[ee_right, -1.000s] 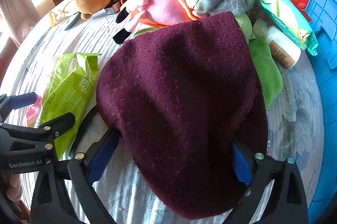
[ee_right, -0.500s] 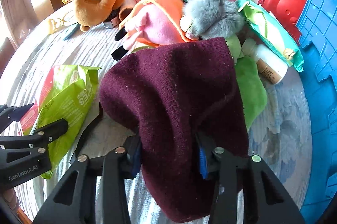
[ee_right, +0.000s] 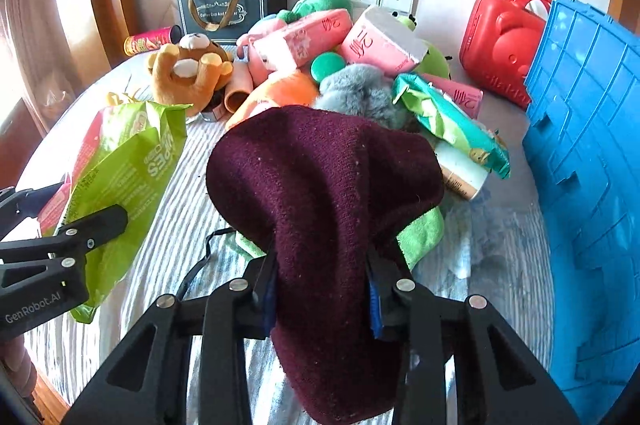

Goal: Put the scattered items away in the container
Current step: 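Lift and carry the wipes pack with the left tool while the right tool carries the hat over the crate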

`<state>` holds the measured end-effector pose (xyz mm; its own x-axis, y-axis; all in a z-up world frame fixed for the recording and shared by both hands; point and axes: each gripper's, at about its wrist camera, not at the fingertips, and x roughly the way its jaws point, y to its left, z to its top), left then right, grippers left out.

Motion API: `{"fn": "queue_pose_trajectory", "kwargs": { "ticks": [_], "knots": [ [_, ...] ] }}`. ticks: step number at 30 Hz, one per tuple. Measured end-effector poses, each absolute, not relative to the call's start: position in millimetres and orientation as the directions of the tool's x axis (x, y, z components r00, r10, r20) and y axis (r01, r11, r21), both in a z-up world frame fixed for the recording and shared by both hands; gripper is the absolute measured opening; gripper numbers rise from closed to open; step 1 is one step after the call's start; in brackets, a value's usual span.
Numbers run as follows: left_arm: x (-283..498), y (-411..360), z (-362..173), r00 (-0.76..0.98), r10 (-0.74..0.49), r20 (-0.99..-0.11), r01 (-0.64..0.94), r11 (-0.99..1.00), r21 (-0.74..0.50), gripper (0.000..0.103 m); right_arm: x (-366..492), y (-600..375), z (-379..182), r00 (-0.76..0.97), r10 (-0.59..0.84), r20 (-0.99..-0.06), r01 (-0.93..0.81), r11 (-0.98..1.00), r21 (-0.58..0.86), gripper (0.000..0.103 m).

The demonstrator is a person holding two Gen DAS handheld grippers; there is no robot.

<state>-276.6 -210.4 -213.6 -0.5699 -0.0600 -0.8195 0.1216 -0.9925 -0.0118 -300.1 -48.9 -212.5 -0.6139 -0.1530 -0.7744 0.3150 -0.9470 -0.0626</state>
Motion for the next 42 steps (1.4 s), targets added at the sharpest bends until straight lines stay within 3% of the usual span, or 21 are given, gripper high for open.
{"fn": "queue_pose_trajectory", "kwargs": {
  "ticks": [10,22,35,38,42],
  "knots": [
    [-267,-195,-149,-0.679,-0.053,-0.732,0.092,-0.996,-0.012,0.068,-276,-28,-127,-0.747,-0.150,-0.648,0.277,-0.956,-0.098,0.033],
    [-253,-143,-59,-0.807,0.057,-0.588,-0.041,-0.998,-0.041,0.068,-227,24,-15,-0.888,-0.053,-0.457,0.136,-0.979,-0.151,0.033],
    [-232,49,16,-0.888,0.104,-0.447,-0.090,-0.995,-0.053,0.068,-180,215,76,-0.954,0.002,-0.301,0.051,-0.984,-0.169,0.033],
    [-218,107,35,-0.902,0.108,-0.418,-0.099,-0.994,-0.043,0.068,-171,275,82,-0.953,0.042,-0.299,0.012,-0.984,-0.179,0.033],
    [-206,177,48,-0.887,0.139,-0.441,-0.139,-0.990,-0.032,0.068,-160,348,81,-0.937,0.094,-0.336,-0.040,-0.986,-0.164,0.033]
  ]
}}
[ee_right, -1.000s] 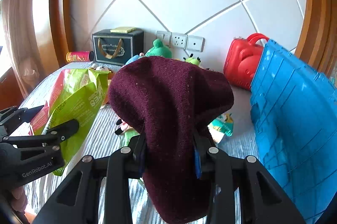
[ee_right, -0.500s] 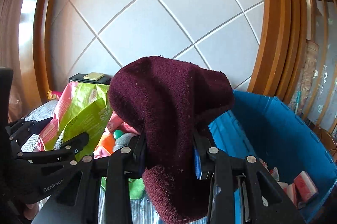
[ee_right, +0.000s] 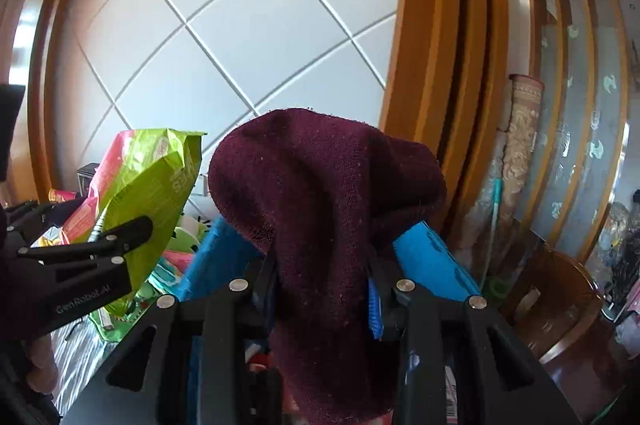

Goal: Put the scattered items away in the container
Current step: 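Lift and carry the wipes pack with the left tool while the right tool carries the hat over the crate, then lower the wipes pack and hat into the blue crate and open both tools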

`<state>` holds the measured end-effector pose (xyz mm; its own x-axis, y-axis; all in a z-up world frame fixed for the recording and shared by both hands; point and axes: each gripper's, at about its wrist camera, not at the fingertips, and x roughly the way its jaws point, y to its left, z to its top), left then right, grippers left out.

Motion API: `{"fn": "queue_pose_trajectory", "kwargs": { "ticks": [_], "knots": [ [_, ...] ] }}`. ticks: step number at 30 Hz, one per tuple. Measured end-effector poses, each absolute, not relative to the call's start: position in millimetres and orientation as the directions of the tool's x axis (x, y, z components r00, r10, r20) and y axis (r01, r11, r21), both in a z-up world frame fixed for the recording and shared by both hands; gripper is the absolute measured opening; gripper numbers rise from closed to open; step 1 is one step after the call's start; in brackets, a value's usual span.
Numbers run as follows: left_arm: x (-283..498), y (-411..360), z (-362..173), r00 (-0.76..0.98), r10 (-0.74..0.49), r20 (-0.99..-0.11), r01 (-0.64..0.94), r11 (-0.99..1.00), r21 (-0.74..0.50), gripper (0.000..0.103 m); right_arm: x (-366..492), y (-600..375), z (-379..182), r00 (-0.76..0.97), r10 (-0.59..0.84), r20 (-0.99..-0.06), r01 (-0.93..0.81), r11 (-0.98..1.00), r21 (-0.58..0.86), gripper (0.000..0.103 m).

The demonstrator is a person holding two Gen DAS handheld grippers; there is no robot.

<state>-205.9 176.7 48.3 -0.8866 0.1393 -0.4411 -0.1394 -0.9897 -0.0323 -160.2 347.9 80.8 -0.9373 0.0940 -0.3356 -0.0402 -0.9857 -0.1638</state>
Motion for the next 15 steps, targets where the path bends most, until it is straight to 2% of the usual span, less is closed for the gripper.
{"fn": "queue_pose_trajectory", "kwargs": {
  "ticks": [6,10,15],
  "knots": [
    [-198,259,39,-0.810,0.143,-0.568,-0.197,-0.980,0.034,0.069,-147,414,58,-0.899,0.151,-0.412,-0.104,-0.986,-0.133,0.033],
    [-195,294,11,-0.702,0.166,-0.693,-0.239,-0.971,0.011,0.069,-148,427,41,-0.875,0.149,-0.461,-0.100,-0.987,-0.128,0.033],
    [-187,310,-14,-0.672,0.160,-0.723,-0.239,-0.971,0.008,0.069,-150,443,19,-0.841,0.146,-0.521,-0.095,-0.988,-0.122,0.033]
  ]
}}
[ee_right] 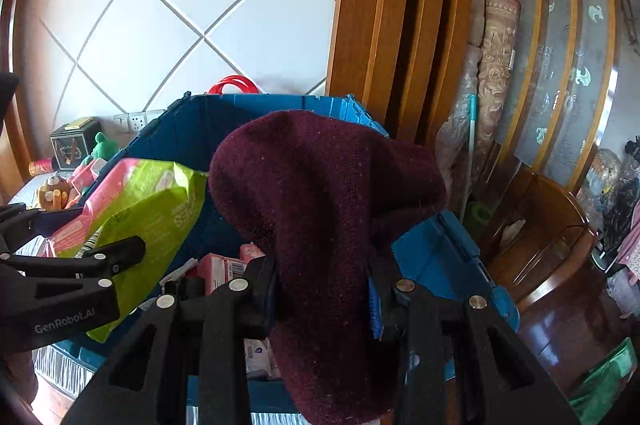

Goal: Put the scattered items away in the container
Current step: 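Lower the wipes pack and hat into the blue crate and open both tools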

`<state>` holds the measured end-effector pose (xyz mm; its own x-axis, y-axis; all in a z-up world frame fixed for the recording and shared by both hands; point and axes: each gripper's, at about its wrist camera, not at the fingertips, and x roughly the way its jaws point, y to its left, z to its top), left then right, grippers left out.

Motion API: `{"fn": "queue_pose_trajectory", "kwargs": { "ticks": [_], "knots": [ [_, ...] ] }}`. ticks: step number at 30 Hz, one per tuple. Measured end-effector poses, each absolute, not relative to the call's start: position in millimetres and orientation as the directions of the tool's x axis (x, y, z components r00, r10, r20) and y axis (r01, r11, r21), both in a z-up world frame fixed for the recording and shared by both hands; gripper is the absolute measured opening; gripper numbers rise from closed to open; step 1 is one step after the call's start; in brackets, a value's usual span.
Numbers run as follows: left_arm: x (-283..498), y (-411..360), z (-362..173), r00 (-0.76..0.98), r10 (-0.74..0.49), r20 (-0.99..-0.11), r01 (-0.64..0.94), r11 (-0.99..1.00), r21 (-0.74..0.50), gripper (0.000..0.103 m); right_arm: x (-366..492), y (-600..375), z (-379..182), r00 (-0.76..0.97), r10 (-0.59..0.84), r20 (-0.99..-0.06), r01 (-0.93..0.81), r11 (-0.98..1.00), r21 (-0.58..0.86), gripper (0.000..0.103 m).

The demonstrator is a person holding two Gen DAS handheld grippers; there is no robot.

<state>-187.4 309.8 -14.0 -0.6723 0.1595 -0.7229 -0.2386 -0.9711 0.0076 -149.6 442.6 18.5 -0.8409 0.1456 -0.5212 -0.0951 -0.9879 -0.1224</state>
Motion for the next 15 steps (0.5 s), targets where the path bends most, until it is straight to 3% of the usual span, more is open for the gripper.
{"fn": "queue_pose_trajectory", "kwargs": {
  "ticks": [3,5,7,9,13,15],
  "knots": [
    [-178,311,-8,-0.723,0.142,-0.676,-0.222,-0.975,0.032,0.069,-150,449,10,-0.828,0.148,-0.541,-0.099,-0.988,-0.119,0.033],
    [-174,310,-1,-0.754,0.148,-0.640,-0.224,-0.974,0.038,0.083,-148,450,11,-0.830,0.154,-0.536,-0.109,-0.987,-0.116,0.035],
    [-172,306,3,-0.766,0.159,-0.623,-0.226,-0.974,0.030,0.088,-147,451,11,-0.832,0.161,-0.531,-0.119,-0.986,-0.114,0.051],
    [-168,304,6,-0.780,0.154,-0.606,-0.218,-0.975,0.033,0.091,-146,452,11,-0.833,0.168,-0.527,-0.128,-0.985,-0.111,0.081],
    [-159,294,10,-0.801,0.143,-0.581,-0.202,-0.979,0.038,0.096,-143,454,12,-0.837,0.182,-0.517,-0.148,-0.983,-0.106,0.101],
    [-155,287,11,-0.808,0.145,-0.571,-0.198,-0.980,0.032,0.098,-142,454,13,-0.838,0.189,-0.512,-0.158,-0.982,-0.103,0.103]
  ]
}}
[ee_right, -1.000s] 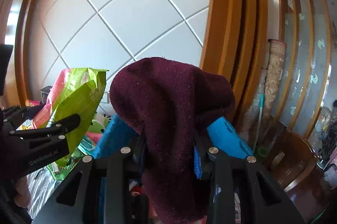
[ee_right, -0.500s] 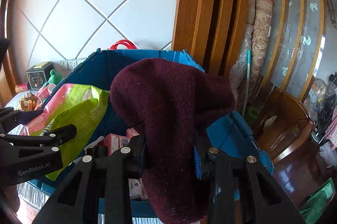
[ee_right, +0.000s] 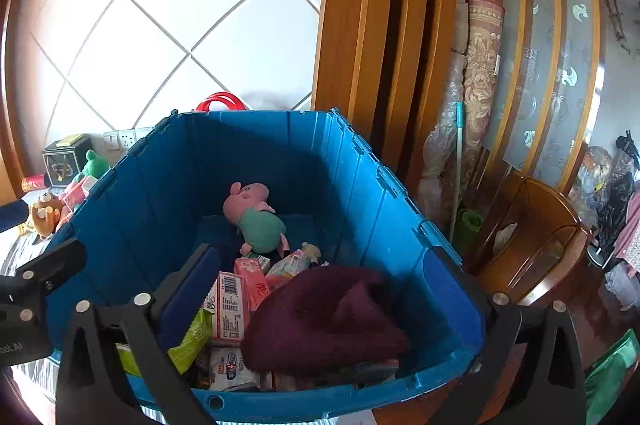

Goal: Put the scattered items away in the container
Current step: 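Lower the wipes pack and hat into the blue crate and open both tools, then withdraw both tools from the crate back toward the pile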

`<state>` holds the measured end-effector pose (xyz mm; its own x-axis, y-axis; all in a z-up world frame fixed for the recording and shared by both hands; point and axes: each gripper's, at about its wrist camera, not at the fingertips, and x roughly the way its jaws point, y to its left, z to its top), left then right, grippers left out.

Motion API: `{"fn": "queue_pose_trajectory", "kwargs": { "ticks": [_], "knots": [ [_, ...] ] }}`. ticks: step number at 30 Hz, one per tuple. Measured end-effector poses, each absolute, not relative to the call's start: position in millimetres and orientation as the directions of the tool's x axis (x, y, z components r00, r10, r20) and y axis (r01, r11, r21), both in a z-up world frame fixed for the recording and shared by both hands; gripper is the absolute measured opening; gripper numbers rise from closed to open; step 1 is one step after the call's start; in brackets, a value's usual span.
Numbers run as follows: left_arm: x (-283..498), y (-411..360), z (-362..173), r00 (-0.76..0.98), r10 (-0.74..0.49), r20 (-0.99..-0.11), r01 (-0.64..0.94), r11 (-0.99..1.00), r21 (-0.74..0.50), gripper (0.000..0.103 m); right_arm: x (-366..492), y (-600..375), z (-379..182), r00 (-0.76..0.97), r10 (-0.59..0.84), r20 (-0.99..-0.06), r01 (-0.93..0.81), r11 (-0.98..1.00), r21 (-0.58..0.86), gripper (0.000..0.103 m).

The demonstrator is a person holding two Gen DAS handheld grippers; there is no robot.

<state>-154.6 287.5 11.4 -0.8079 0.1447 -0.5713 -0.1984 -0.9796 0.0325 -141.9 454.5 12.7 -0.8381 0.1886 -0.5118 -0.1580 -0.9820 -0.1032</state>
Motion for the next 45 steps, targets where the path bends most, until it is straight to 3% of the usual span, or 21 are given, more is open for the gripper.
{"fn": "queue_pose_trajectory", "kwargs": {
  "ticks": [2,24,45],
  "knots": [
    [-151,282,12,-0.811,0.151,-0.566,-0.201,-0.979,0.028,0.102,-141,455,13,-0.840,0.196,-0.507,-0.168,-0.981,-0.100,0.103],
    [-111,260,9,-0.787,0.242,-0.568,-0.313,-0.949,0.030,0.102,-96,432,4,-0.811,0.245,-0.532,-0.230,-0.969,-0.094,0.103],
    [-26,102,20,-0.830,0.095,-0.549,-0.122,-0.993,0.011,0.102,-15,278,31,-0.863,0.043,-0.503,-0.024,-0.999,-0.043,0.103]
  ]
}}
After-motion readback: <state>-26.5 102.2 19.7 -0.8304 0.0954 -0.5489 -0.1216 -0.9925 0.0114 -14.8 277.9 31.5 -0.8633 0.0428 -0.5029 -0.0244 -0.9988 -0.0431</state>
